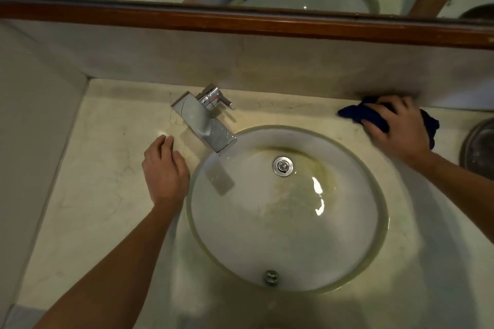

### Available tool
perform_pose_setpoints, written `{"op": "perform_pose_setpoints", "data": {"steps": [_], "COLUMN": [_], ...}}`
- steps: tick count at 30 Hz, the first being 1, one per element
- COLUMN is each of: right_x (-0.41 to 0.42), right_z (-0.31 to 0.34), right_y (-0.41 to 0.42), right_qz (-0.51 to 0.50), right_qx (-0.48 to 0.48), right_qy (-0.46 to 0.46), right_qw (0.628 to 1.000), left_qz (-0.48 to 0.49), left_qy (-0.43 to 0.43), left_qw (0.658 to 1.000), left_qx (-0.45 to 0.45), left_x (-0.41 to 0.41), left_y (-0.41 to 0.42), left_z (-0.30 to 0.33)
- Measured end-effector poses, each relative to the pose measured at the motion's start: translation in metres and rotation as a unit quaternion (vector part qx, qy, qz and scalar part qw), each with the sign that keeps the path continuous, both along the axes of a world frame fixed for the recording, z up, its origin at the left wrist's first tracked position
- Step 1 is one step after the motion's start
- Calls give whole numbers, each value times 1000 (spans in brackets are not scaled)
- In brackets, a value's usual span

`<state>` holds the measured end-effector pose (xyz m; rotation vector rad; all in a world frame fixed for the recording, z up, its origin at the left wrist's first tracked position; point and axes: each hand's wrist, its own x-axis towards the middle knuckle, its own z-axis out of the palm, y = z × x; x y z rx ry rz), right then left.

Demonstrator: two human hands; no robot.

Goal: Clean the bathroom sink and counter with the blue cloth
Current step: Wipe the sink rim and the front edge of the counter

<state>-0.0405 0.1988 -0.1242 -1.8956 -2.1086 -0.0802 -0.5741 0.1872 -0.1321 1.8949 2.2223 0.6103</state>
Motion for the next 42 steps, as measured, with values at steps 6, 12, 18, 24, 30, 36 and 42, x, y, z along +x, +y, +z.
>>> {"op": "perform_pose_setpoints", "data": {"steps": [6, 12, 18, 24, 30, 36, 42], "right_x": [-73, -99, -67, -52, -57, -67, -70], "right_z": [4, 6, 9, 10, 12, 13, 19], "right_y": [24, 44, 23, -23, -80, -165, -234], "right_qz": [28, 117, 141, 70, -18, -62, -95], "right_qx": [-23, -49, -60, -65, -86, -89, -96], "right_qy": [26, 18, -8, 9, -9, -5, 23], "right_qw": [999, 992, 988, 995, 996, 994, 991], "left_qz": [-7, -24, -44, -204, -151, -65, -59], "left_qy": [10, 8, 28, -76, -167, -152, -128], "left_qw": [1000, 999, 994, 976, 967, 976, 982], "left_qx": [2, 35, 98, 21, -122, -144, -129], "left_x": [-2, -9, 0, 69, 125, 128, 128], "left_y": [2, 4, -19, -129, -204, -203, -205], "left_z": [-2, -8, -3, 6, 0, 2, -1]}}
